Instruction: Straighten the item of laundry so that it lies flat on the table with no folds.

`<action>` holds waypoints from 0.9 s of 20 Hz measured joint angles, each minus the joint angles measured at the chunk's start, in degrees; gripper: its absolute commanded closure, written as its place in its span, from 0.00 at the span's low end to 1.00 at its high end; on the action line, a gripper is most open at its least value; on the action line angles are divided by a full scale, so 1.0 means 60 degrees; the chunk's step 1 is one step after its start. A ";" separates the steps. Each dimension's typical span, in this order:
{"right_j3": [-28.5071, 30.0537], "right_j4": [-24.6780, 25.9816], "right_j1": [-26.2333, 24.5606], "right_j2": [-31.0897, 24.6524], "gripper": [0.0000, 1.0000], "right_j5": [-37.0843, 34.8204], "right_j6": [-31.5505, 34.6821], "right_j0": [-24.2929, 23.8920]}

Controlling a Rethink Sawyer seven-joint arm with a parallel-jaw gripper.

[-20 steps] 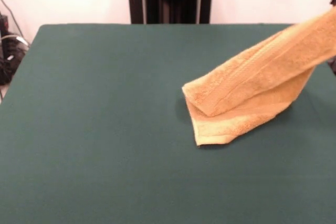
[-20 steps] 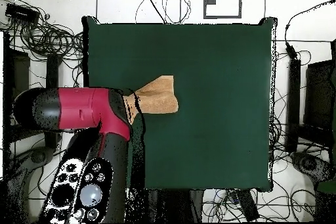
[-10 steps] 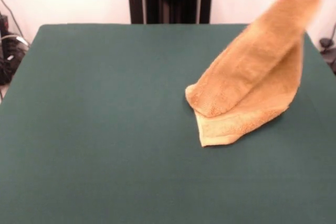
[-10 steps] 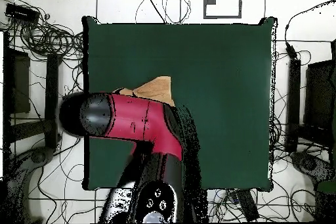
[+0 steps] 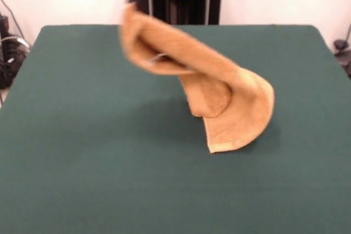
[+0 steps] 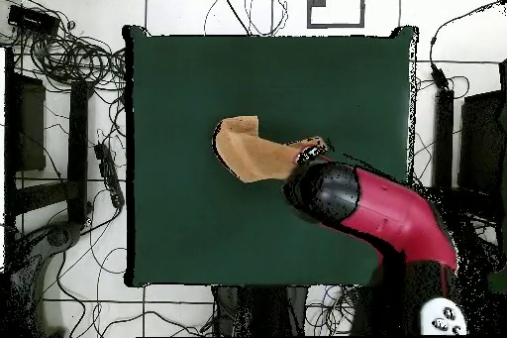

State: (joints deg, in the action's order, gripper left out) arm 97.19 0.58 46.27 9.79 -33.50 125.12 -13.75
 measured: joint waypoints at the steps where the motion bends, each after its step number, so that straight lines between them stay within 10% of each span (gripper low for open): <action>1: 0.0033 0.0244 -0.0073 -0.0134 1.00 0.0170 -0.0099 -0.0316; 18: 0.0506 0.2413 -0.0896 -0.1846 1.00 0.0770 -0.0267 -0.1499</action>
State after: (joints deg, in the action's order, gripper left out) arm 100.22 15.06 40.90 -1.29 -28.88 123.52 -22.74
